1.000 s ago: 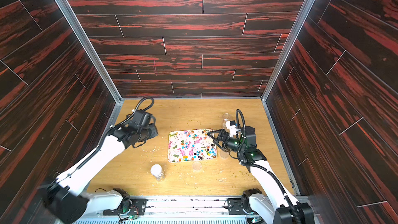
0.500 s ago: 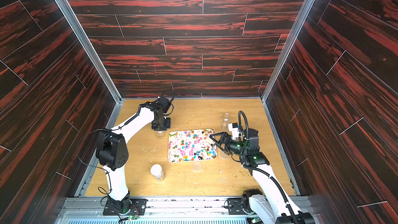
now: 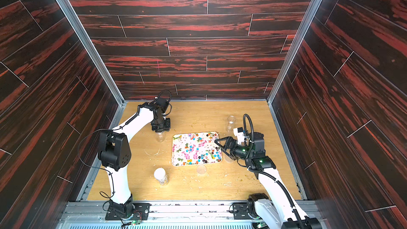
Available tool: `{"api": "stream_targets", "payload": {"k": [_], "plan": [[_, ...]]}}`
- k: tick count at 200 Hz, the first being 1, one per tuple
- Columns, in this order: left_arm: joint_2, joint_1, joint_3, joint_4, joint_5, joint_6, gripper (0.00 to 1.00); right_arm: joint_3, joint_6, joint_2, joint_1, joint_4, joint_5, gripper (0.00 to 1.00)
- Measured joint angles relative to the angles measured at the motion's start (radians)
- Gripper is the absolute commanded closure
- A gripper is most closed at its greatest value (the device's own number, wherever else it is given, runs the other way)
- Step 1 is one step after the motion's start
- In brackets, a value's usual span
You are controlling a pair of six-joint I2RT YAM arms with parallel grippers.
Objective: Pour the candies out of the jar
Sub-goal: Place the jar at the center of the board.
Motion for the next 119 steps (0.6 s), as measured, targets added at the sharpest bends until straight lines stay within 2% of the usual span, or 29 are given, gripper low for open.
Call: {"api": "stream_targets", "payload": {"k": [34, 81, 109, 115, 119], "plan": [[-0.035, 0.003, 0.0, 0.007, -0.006, -0.001, 0.48, 0.041, -0.042, -0.024, 0.0, -0.066, 0.054, 0.01], [-0.194, 0.005, 0.0, 0.047, -0.032, 0.0, 0.44, 0.053, -0.052, -0.05, 0.0, -0.044, 0.098, 0.01], [-0.323, 0.005, -0.066, 0.105, -0.039, 0.013, 0.34, 0.051, -0.066, -0.061, 0.0, -0.025, 0.123, 0.01], [-0.368, 0.005, -0.109, 0.135, -0.039, 0.014, 0.28, 0.051, -0.071, -0.07, 0.0, -0.022, 0.129, 0.01], [-0.405, 0.005, -0.146, 0.162, -0.04, 0.016, 0.2, 0.051, -0.076, -0.079, 0.0, -0.018, 0.134, 0.01]]}}
